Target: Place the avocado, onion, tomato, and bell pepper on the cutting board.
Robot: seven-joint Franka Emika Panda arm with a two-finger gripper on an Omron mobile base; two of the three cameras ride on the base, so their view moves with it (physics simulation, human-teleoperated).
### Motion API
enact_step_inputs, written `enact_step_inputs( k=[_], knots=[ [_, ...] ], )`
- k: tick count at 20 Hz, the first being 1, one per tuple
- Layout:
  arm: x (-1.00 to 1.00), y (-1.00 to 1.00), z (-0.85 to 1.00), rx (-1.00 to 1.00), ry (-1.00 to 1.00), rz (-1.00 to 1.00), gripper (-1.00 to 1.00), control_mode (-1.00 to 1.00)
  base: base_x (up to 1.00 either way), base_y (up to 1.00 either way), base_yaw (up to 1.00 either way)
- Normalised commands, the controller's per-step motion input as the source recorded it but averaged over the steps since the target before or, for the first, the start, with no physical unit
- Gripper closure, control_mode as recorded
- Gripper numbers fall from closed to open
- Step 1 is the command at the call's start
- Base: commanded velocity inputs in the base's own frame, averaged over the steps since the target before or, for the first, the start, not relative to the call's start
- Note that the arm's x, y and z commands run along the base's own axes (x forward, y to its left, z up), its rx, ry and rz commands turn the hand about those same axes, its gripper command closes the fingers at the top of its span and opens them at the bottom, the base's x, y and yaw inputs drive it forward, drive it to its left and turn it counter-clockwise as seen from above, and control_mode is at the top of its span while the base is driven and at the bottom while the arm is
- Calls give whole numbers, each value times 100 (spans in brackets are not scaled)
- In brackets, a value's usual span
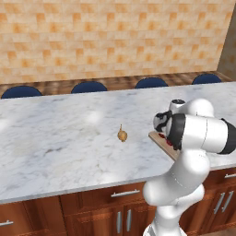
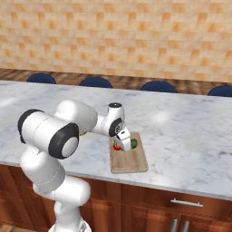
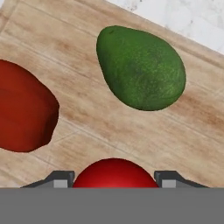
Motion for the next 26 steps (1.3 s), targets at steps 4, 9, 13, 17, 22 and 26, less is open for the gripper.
enact_step_inputs(
  k=[4,9,13,17,22,26],
  knots=[
    [2,-2,-16,0,0,0,100,-100,0,0,0],
    [7,-7,-15,0,0,0,100,-100,0,0,0],
    [9,-8,-16,0,0,0,100,-100,0,0,0],
    [3,-3,-15,0,0,0,-100,-100,0,0,0],
    [3,-10,-2,0,0,0,-100,-100,0,0,0],
    [13,-15,5,0,0,0,-100,-100,0,0,0]
  ],
)
